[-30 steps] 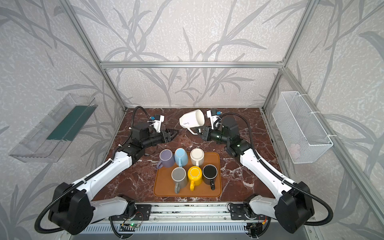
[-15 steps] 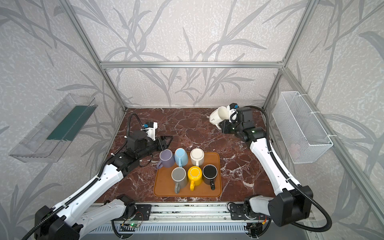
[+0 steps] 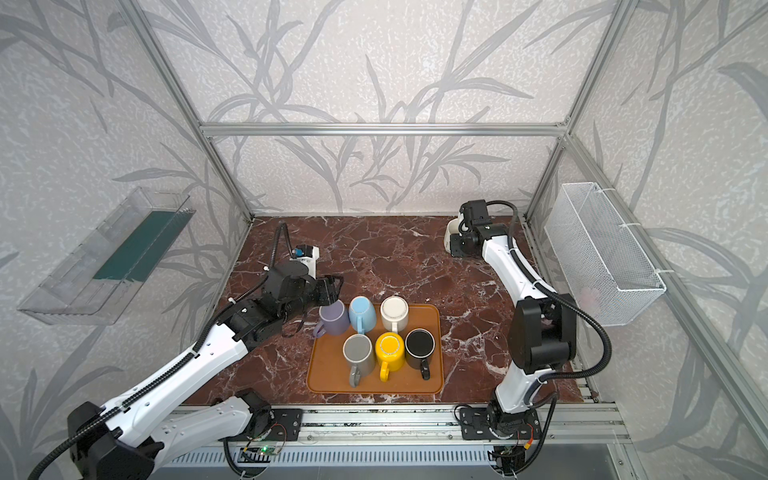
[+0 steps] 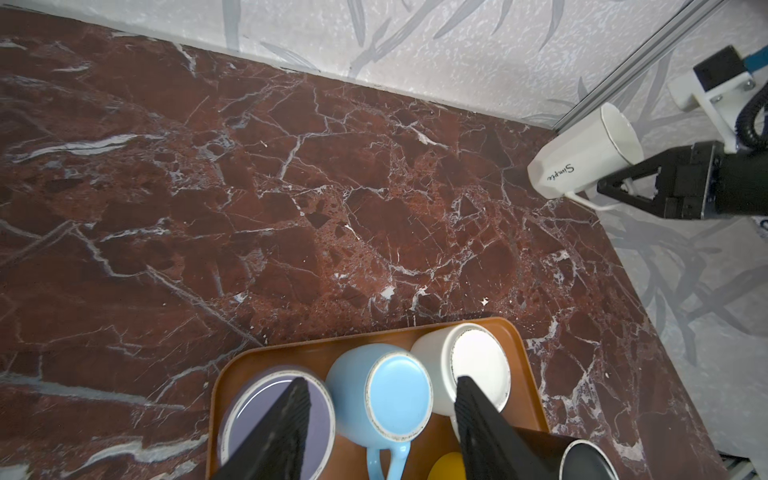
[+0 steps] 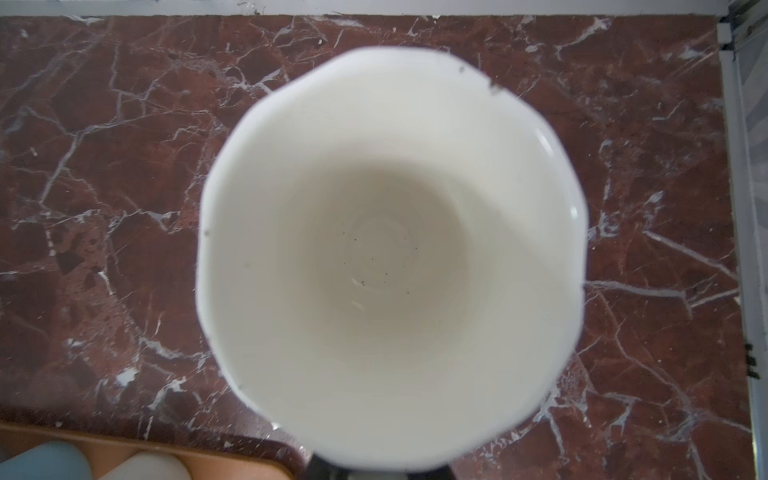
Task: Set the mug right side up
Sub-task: 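Carry the white mug away with the right gripper while the left arm lowers, then lower the white mug upright onto the table near the far corner with the right gripper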
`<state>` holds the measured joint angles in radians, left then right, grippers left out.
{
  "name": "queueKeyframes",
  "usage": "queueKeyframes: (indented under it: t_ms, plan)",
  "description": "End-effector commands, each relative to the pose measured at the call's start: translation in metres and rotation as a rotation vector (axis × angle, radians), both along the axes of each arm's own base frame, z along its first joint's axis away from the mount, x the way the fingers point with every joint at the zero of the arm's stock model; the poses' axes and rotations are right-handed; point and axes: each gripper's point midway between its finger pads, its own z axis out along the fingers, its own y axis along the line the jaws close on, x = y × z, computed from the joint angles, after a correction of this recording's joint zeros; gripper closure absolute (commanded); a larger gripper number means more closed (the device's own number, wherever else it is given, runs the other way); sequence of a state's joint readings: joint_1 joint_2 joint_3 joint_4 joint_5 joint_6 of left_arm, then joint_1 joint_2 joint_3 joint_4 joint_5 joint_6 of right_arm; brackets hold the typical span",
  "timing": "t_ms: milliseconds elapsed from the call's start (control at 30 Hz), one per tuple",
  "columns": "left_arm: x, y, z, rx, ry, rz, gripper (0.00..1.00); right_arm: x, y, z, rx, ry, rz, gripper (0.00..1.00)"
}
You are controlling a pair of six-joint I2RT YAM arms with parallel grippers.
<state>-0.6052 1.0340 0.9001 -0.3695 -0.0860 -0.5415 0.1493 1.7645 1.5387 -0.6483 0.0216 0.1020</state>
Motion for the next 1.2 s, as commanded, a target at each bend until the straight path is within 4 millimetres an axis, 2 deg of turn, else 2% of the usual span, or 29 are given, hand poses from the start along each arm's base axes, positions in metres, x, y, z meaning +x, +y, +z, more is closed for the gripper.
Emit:
queueKeyframes:
  t_ms: [0, 267, 500, 767, 967, 1167]
  plan:
    - [-0.005, 0.016, -0.013, 0.071, 0.024, 0.056, 0.43, 0.03, -0.015, 0.021, -0.104, -0.083, -0.035, 1.0]
    - [-0.007, 0.005, -0.019, 0.11, 0.03, 0.047, 0.42, 0.061, -0.029, -0.004, -0.129, -0.047, -0.059, 1.0]
    - [-0.009, -0.006, -0.022, 0.075, 0.034, 0.006, 0.42, 0.075, -0.046, -0.025, -0.067, -0.025, -0.089, 1.0]
    - [-0.006, -0.005, -0.026, 0.113, 0.04, 0.005, 0.42, 0.087, -0.051, -0.033, -0.074, -0.033, -0.043, 1.0]
    - [-0.008, -0.018, -0.026, 0.057, 0.033, -0.051, 0.42, 0.095, -0.05, -0.036, -0.053, -0.05, -0.018, 1.0]
    - [-0.008, -0.015, -0.028, 0.075, 0.037, -0.039, 0.42, 0.095, -0.051, -0.042, -0.045, -0.037, -0.018, 1.0]
